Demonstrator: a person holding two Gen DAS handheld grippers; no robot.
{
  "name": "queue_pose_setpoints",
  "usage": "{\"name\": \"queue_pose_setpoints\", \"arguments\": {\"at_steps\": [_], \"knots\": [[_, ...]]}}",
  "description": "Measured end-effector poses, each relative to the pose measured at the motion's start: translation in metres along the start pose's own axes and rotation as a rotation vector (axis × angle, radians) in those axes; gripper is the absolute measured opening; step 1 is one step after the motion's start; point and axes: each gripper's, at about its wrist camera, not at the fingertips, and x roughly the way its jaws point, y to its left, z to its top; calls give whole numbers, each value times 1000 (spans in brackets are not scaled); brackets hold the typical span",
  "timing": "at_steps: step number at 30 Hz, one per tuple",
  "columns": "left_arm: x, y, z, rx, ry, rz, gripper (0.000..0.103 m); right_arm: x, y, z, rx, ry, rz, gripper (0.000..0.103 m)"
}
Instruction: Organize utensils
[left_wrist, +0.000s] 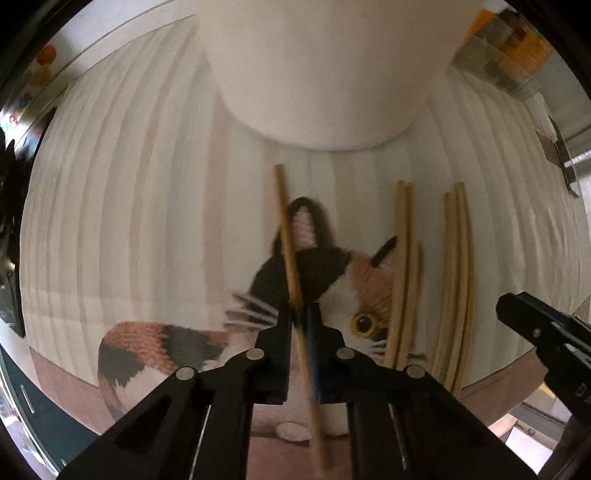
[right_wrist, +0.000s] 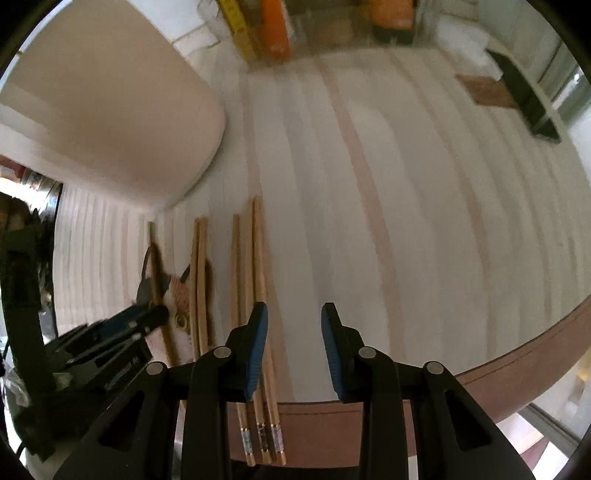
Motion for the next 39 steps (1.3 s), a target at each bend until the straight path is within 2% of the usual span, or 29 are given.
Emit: {"name": "queue_pose_setpoints", "arguments": {"at_steps": [5,8,9,10,11,12,20,30,33,34,39], "knots": [[-2,22,-14,-63,10,25,5,12,11,-1,-41,42,8,32],[-2,27,-23,-70,11,31,5,25,21,-5,-84,78,-16,32],[-2,27,-25,-70,11,33,5,28,25,-8,-109,72,-41,26],[-3,28,-26,-70,10,35,5,27,28,-9,-131,62,-55,15],[-3,28,-28,-70,10,37,5,27,30,-10,-149,58,-68,8],[-4,28,-30,-70,10,36,5,28,30,-11,-154,66,-92,6],[-4,35,-31,-78,10,23,5,22,3,-22,-158,87,-194,6],[-2,38,-25,-80,14,22,6,23,-20,-30,-138,119,-196,9],[-2,38,-24,-78,14,23,6,35,-2,-28,-140,123,-202,9],[-2,38,-24,-78,13,22,6,39,10,-15,-140,125,-203,9],[0,36,-21,-75,14,25,6,35,15,-2,-142,133,-203,9]]}}
